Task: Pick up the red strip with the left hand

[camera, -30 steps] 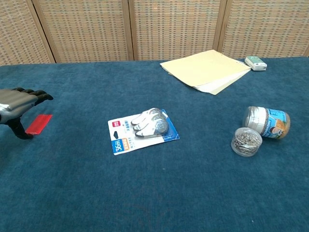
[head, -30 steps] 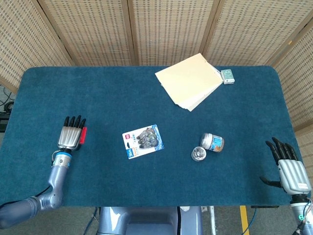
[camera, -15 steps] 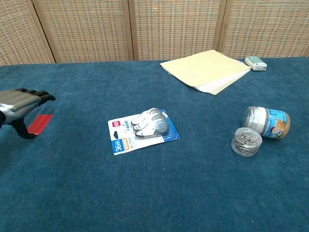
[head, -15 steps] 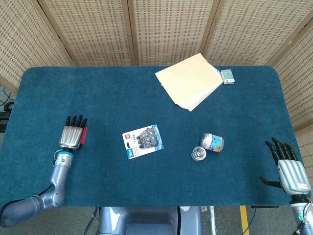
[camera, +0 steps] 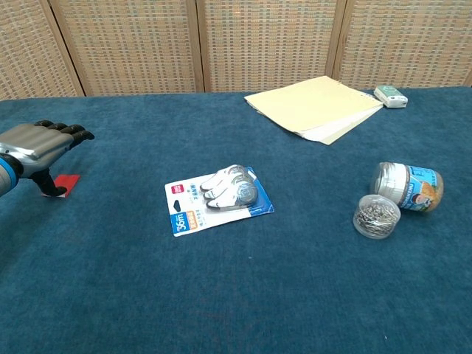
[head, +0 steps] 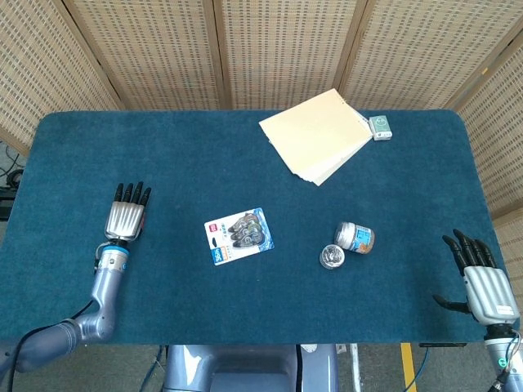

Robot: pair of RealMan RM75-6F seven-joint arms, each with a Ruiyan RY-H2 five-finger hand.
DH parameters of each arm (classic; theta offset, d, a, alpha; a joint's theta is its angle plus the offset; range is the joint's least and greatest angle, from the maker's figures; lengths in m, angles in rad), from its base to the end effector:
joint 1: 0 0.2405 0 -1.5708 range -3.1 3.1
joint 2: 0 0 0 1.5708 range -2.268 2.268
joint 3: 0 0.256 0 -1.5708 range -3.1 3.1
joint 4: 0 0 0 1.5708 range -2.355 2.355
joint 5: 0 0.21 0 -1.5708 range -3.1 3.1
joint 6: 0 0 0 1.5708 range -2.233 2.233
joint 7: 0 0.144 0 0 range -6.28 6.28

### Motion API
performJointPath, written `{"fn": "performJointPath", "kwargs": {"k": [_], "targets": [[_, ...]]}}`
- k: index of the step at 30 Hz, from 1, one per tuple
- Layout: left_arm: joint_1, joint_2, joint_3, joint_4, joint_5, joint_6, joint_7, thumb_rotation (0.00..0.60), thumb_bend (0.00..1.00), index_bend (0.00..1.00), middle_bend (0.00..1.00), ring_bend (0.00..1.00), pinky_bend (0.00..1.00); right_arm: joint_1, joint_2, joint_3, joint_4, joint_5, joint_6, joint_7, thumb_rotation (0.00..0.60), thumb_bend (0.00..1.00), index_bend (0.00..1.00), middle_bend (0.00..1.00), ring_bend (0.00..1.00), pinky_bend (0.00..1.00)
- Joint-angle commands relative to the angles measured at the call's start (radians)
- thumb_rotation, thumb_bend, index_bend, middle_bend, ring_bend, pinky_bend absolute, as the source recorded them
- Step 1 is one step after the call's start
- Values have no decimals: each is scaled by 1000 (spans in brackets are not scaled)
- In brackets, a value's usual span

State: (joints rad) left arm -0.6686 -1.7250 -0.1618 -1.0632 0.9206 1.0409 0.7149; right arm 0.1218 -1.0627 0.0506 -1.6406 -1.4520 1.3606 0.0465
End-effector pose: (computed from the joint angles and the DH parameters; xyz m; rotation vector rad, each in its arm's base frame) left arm -0.2514 0.3662 -0.0196 -1.6407 -0.6708 -0.4215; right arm -0.3161 -0.1917 0.1612 1.4191 -1.0079 0.8503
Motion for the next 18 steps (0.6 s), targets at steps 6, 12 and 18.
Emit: {"fn": "performJointPath", "kwargs": {"k": [6, 12, 18], "targets": [[8, 27, -22, -51, 43, 50, -50, 600, 303, 0, 0, 0, 0, -1, 2, 0, 0, -1, 1, 5, 600, 0, 6, 0, 0, 0], [36, 85, -14, -156, 64, 54, -99, 600, 302, 2, 0, 0, 0, 0, 4, 0, -1, 2, -1, 6, 600, 0, 6, 0, 0, 0], [81, 149, 30, -252, 124, 90, -136, 600, 300, 150, 0, 0, 0, 0, 5, 1, -2, 4, -1, 5, 600, 0, 6, 0, 0, 0]]}}
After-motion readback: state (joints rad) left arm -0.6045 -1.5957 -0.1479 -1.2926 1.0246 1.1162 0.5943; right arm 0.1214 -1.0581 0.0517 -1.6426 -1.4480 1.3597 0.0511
